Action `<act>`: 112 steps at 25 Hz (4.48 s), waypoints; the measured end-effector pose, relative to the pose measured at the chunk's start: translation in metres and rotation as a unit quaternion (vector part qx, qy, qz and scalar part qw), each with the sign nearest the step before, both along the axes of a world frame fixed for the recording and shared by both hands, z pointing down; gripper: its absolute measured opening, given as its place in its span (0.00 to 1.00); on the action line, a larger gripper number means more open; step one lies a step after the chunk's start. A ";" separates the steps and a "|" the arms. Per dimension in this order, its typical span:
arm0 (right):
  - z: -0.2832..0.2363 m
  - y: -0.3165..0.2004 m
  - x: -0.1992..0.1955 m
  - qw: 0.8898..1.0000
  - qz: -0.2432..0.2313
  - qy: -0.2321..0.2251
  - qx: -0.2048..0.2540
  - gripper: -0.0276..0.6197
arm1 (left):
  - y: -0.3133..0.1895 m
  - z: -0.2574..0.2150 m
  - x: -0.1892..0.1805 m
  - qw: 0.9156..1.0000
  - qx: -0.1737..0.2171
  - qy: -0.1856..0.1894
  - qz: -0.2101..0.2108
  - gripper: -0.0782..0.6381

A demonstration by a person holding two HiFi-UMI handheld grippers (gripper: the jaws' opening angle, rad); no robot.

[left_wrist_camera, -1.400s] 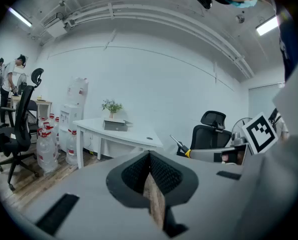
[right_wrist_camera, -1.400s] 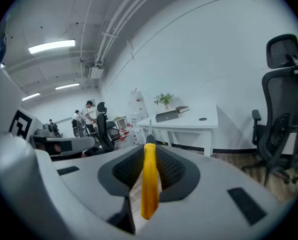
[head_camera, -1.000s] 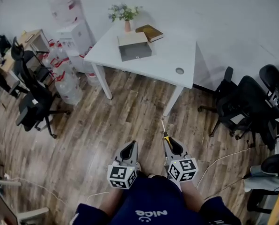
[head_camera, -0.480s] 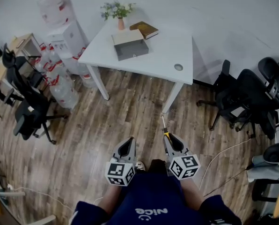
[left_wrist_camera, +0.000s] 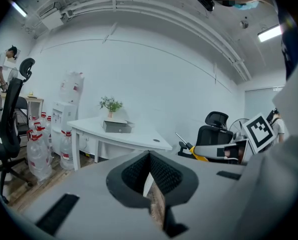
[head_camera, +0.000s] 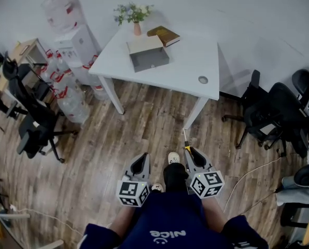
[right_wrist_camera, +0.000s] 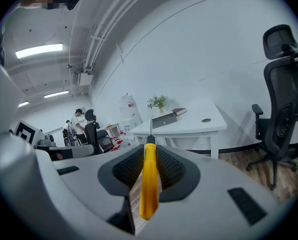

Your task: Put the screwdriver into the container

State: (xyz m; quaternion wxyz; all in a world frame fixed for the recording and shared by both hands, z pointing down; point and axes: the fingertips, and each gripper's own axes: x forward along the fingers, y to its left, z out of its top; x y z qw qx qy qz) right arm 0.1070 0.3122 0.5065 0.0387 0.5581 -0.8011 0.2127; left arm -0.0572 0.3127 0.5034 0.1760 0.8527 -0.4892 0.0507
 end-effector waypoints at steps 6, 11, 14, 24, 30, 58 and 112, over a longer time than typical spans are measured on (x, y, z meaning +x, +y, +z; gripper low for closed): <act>0.001 -0.059 0.002 1.000 -0.029 0.002 0.000 0.18 | -0.043 0.002 0.003 1.000 -0.005 -0.003 -0.026 0.13; -0.003 -0.113 0.005 0.998 -0.056 0.007 -0.001 0.18 | -0.089 -0.005 0.008 0.999 -0.006 -0.002 -0.046 0.13; -0.006 -0.147 0.009 0.997 -0.076 0.013 0.003 0.18 | -0.120 -0.011 0.015 0.998 0.000 -0.001 -0.061 0.13; -0.006 -0.235 0.040 0.992 -0.122 0.016 0.017 0.18 | -0.200 -0.010 0.057 0.996 0.007 -0.005 -0.092 0.13; -0.014 -0.266 0.063 0.990 -0.136 0.030 0.025 0.18 | -0.230 -0.014 0.080 0.994 0.010 0.002 -0.105 0.13; -0.012 -0.420 0.024 0.993 -0.113 0.021 0.014 0.19 | -0.420 -0.005 0.048 0.999 -0.004 -0.003 -0.054 0.13; 0.091 -0.633 -0.131 0.873 -0.383 0.279 -0.116 0.19 | -0.533 -0.010 -0.069 0.989 -0.019 -0.014 -0.146 0.13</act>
